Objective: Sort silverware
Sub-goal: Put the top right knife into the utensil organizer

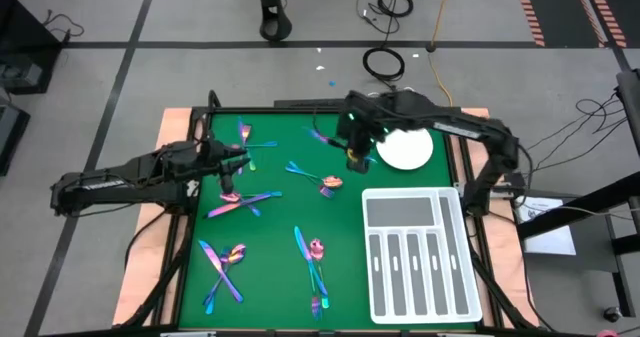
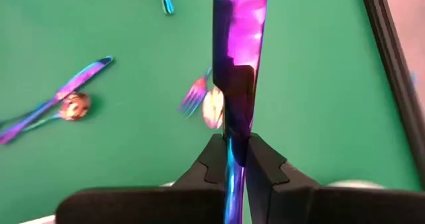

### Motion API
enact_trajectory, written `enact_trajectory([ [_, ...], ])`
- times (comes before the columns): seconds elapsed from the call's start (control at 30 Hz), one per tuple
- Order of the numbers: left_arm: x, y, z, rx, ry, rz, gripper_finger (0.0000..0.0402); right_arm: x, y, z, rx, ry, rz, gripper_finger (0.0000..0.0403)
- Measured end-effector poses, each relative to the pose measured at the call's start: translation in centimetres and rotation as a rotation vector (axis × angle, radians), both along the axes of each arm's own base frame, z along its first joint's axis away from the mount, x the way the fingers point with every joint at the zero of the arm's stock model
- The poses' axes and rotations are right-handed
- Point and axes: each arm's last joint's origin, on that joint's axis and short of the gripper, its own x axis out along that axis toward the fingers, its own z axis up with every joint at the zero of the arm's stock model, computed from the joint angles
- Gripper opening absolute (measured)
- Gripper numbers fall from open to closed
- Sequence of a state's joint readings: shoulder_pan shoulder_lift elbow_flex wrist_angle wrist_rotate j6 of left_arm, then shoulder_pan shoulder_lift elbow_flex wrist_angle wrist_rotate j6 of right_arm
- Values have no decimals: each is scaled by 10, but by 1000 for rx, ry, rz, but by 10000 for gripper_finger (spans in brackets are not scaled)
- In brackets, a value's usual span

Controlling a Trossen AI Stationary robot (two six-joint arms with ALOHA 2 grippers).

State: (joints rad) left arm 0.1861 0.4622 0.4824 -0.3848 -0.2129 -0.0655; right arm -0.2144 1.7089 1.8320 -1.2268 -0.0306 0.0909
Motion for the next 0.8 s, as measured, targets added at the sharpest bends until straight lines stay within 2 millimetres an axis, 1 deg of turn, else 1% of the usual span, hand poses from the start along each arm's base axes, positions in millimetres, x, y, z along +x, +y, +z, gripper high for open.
enact_trajectory([
  [0.1, 0, -1, 0, 2, 1, -7, 125, -21, 33, 13, 16, 52, -125, 3],
  [0.23, 0, -1, 0, 4, 1, -11, 125, -41, 73, 24, 20, 55, -306, 4],
  [0.33, 2, -1, -2, 20, -7, -17, 125, -54, 100, 29, 27, 38, -415, 4],
  [0.43, 6, 0, -12, 50, -32, -27, 125, -63, 125, 28, 39, 31, -498, 5],
  [0.53, 8, 0, -19, 58, -50, -30, 125, -68, 148, 20, 74, 29, -563, 5],
  [0.63, 10, 0, -19, 62, -88, -55, 125, -74, 171, 3, 112, 60, -634, 5],
  [0.7, 12, -1, -18, 69, -120, -94, 125, -78, 185, -9, 128, 73, -685, 6],
  [0.8, 14, -4, -20, 50, -163, -200, 125, -85, 204, -27, 166, 71, -763, 6],
])
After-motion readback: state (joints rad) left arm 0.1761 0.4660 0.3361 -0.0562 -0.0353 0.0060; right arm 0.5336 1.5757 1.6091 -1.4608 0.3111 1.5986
